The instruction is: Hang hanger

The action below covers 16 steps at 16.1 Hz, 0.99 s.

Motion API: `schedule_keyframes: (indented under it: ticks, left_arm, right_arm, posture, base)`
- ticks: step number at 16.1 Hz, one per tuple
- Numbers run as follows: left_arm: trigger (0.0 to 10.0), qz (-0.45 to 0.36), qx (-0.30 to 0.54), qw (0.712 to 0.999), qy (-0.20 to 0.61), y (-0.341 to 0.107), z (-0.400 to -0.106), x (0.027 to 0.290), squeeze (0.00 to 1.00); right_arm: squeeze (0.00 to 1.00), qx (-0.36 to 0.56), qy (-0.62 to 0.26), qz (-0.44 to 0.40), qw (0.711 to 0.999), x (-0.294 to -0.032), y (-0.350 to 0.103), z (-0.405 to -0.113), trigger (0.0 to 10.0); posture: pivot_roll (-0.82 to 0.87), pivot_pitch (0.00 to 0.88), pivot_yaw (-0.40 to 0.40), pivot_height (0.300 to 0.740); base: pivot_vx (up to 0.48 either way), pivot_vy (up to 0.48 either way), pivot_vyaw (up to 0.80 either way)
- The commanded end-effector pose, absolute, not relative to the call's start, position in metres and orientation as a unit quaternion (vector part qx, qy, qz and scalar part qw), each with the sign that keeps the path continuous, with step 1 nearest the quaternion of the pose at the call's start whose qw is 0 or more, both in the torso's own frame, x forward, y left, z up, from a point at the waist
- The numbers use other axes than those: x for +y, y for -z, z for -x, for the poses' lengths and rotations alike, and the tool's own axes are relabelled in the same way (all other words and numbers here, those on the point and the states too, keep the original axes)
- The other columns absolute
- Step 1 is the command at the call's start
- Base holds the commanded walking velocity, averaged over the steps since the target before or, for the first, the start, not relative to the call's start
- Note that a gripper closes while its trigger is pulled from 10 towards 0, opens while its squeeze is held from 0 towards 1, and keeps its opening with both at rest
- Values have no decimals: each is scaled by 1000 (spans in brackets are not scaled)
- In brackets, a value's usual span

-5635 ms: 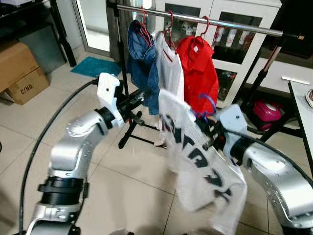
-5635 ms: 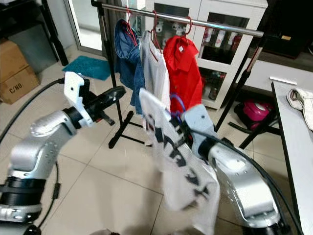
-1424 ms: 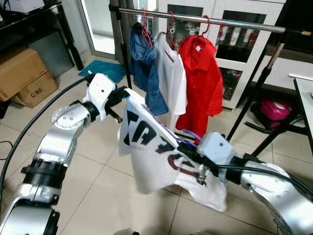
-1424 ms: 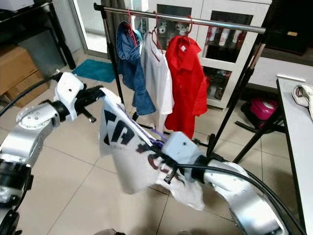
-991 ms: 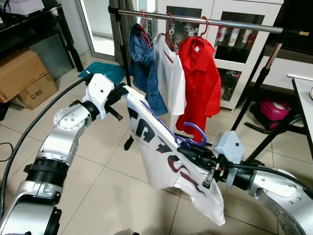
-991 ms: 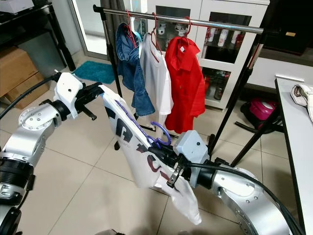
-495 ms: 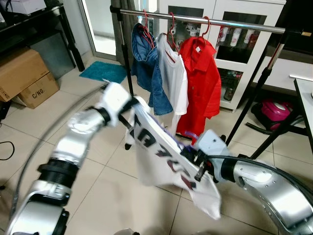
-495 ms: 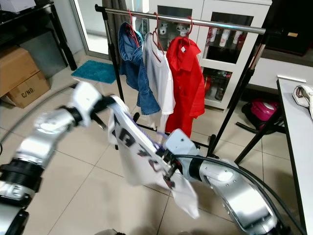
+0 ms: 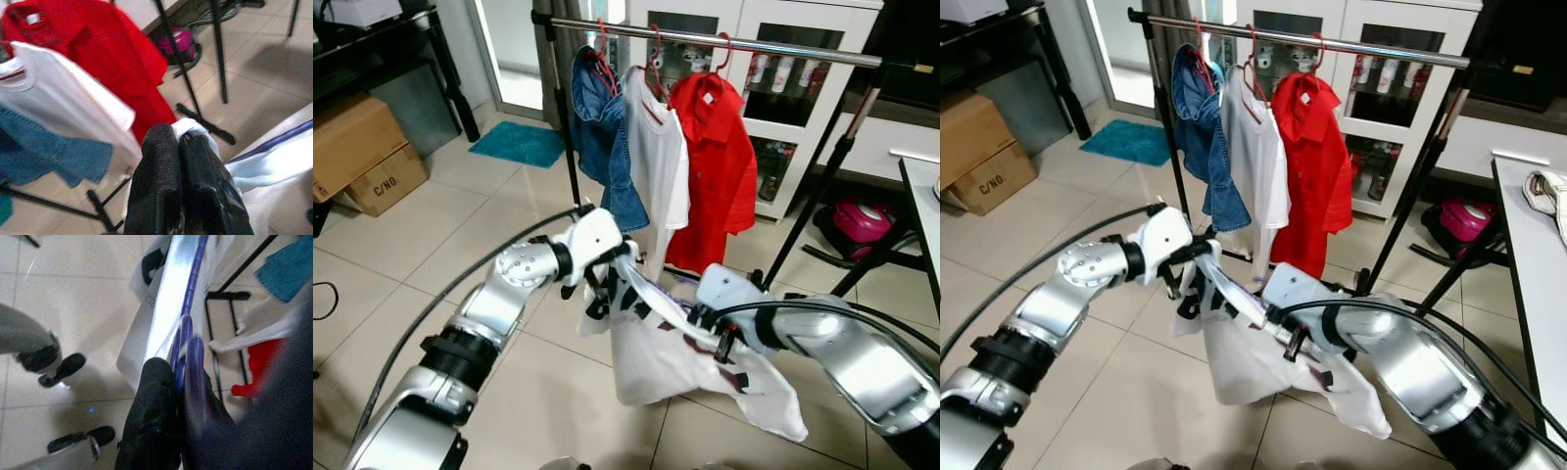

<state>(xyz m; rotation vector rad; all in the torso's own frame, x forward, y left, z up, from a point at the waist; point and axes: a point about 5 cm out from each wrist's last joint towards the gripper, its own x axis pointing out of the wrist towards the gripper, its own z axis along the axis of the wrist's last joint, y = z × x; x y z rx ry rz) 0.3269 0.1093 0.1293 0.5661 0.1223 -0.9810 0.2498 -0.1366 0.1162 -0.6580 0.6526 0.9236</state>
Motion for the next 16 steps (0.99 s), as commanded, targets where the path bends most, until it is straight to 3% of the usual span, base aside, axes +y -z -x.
schedule_keyframes:
  ticks: [1, 7, 9, 10, 13, 14, 16]
  left_arm:
    - [0, -256, 7, 830, 495, -151, -322, 92, 0]
    - [0, -279, 23, 828, 486, -145, -319, 89, 0]
    - [0, -311, 50, 826, 468, -138, -323, 104, 0]
    - [0, -358, 79, 811, 456, -129, -325, 120, 0]
    - [0, -421, 128, 812, 382, -124, -335, 164, 0]
    - [0, -446, 129, 827, 318, -135, -344, 189, 0]
    - [0, -458, 104, 838, 278, -149, -350, 204, 0]
  right_arm:
    - [0, 357, -432, 316, 765, -138, -94, -245, 0]
    - [0, 355, -390, 301, 795, -125, -83, -259, 0]
    - [0, 336, -383, 261, 820, -125, -90, -262, 0]
    - [0, 332, -385, 243, 826, -128, -96, -262, 0]
    - [0, 365, -402, 265, 797, -147, -95, -248, 0]
    - [0, 386, -416, 267, 779, -156, -92, -234, 0]
    - [0, 400, -415, 263, 774, -163, -87, -225, 0]
  posture:
    - [-123, 0, 22, 740]
    - [-116, 0, 31, 740]
    - [-115, 0, 33, 740]
    - [-114, 0, 34, 740]
    - [-113, 0, 36, 740]
    - [-112, 0, 34, 740]
    - [-112, 0, 35, 740]
  base:
    - [0, 0, 0]
    - [0, 0, 0]
    - [0, 0, 0]
    - [0, 0, 0]
    - [0, 0, 0]
    - [0, 0, 0]
    - [0, 0, 0]
